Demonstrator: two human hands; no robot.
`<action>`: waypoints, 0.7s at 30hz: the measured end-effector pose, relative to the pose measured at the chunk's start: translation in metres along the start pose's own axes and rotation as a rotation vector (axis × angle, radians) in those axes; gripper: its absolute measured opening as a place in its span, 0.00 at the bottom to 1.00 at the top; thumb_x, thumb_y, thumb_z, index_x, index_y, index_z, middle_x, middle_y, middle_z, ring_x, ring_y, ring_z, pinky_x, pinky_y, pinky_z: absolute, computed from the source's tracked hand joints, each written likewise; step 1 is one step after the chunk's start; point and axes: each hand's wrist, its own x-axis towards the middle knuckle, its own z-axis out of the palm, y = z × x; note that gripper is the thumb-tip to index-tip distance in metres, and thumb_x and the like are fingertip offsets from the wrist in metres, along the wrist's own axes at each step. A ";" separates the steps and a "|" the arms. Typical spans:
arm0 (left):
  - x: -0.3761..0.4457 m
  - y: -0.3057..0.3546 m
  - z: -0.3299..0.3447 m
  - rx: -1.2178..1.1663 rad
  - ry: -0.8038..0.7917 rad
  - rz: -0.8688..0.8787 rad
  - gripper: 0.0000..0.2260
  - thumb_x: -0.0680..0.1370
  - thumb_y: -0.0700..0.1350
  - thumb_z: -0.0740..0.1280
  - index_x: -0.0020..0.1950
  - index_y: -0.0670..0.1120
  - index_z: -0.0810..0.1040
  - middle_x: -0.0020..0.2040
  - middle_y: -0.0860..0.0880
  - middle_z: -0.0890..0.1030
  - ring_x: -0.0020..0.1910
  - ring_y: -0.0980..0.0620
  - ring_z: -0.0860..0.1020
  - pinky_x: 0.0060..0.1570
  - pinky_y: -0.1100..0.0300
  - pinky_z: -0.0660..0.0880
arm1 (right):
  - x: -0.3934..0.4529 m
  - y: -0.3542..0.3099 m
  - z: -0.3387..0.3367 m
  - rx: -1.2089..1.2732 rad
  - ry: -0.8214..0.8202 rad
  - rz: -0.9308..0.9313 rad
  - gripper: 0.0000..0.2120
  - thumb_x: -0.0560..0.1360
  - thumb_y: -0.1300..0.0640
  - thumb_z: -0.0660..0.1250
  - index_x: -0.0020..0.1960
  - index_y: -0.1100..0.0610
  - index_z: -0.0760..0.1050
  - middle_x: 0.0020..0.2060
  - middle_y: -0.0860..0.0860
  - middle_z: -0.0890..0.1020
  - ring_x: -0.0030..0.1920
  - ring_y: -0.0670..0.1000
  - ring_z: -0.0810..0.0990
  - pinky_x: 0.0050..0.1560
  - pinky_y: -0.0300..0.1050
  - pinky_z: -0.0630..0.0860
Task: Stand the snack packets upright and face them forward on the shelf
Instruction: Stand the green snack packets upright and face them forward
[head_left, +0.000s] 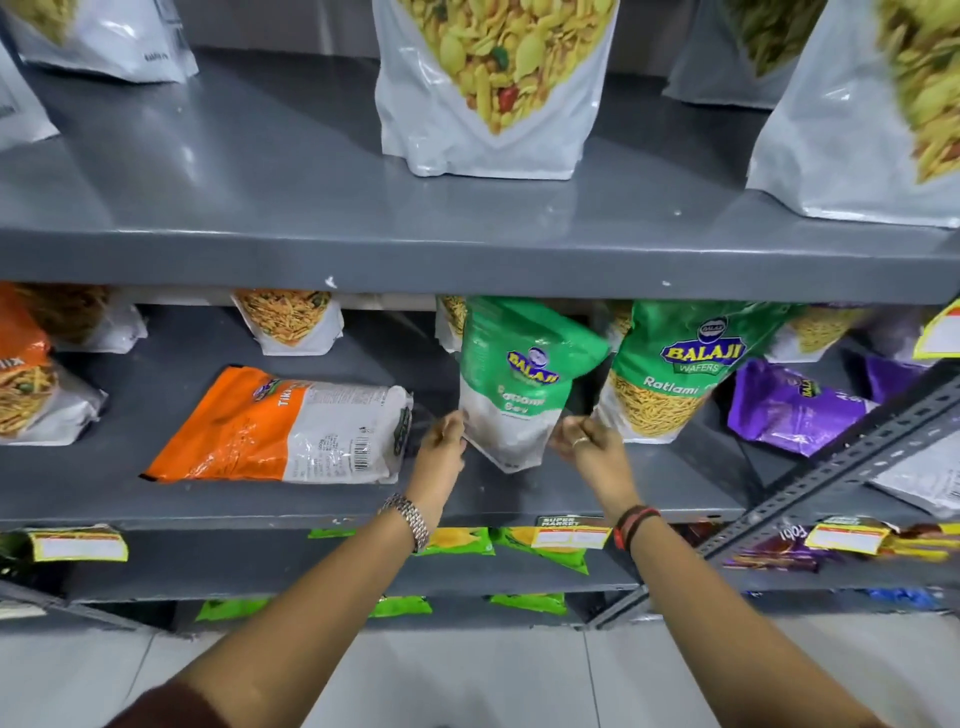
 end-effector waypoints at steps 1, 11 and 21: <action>-0.003 -0.002 0.002 -0.012 -0.029 -0.029 0.15 0.80 0.47 0.57 0.66 0.48 0.70 0.58 0.49 0.73 0.57 0.53 0.74 0.47 0.63 0.70 | -0.010 0.004 0.002 -0.002 -0.035 -0.018 0.16 0.77 0.61 0.59 0.33 0.53 0.76 0.38 0.52 0.82 0.46 0.57 0.80 0.61 0.63 0.74; 0.014 0.001 -0.003 0.052 0.011 -0.029 0.37 0.70 0.68 0.56 0.72 0.46 0.65 0.74 0.46 0.66 0.72 0.47 0.66 0.73 0.47 0.61 | -0.035 0.010 0.028 -0.110 -0.190 -0.178 0.12 0.77 0.55 0.57 0.42 0.49 0.79 0.45 0.53 0.85 0.50 0.55 0.83 0.57 0.59 0.77; -0.063 -0.010 0.028 0.021 -0.021 0.044 0.23 0.79 0.57 0.51 0.73 0.51 0.62 0.70 0.54 0.67 0.71 0.55 0.65 0.75 0.53 0.57 | 0.044 -0.036 0.006 0.116 -0.155 0.039 0.29 0.78 0.41 0.45 0.67 0.58 0.70 0.65 0.56 0.75 0.66 0.56 0.73 0.66 0.50 0.69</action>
